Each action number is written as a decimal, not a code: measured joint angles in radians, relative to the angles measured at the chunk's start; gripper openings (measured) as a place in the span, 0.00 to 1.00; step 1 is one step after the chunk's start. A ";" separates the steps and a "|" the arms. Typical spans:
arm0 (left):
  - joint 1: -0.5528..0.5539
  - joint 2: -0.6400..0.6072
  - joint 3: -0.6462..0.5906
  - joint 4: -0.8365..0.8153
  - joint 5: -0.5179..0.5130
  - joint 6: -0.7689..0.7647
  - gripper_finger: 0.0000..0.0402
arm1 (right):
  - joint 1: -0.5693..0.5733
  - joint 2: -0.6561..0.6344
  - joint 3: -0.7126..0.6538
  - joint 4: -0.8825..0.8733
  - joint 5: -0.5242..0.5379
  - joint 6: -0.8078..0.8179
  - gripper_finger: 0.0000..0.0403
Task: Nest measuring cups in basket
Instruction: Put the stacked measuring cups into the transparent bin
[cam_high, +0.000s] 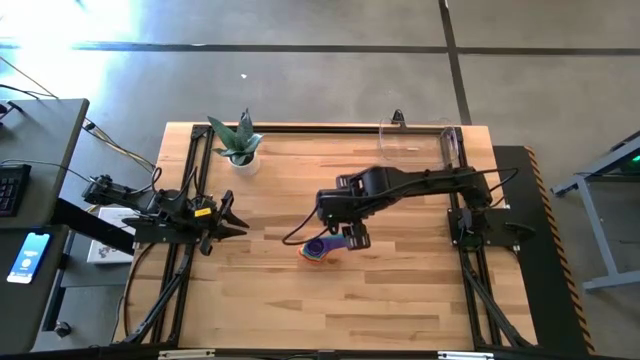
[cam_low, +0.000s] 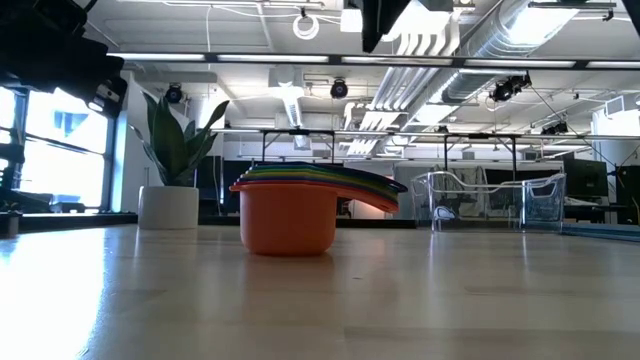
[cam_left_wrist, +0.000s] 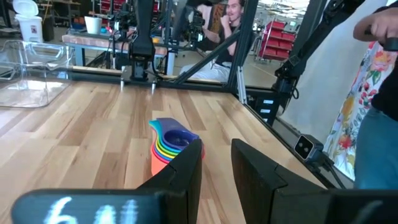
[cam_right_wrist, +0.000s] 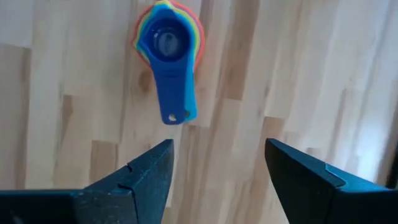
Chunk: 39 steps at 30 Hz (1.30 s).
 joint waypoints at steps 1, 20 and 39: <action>0.000 0.000 0.000 0.000 0.000 0.000 0.19 | -0.002 -0.003 -0.019 0.015 -0.011 -0.005 0.61; 0.000 0.000 0.001 -0.001 0.000 0.000 0.19 | -0.019 -0.175 -0.551 0.486 -0.097 -0.100 0.76; 0.000 0.000 0.001 -0.001 0.000 0.000 0.19 | -0.019 -0.099 -0.675 0.788 -0.108 -0.100 0.76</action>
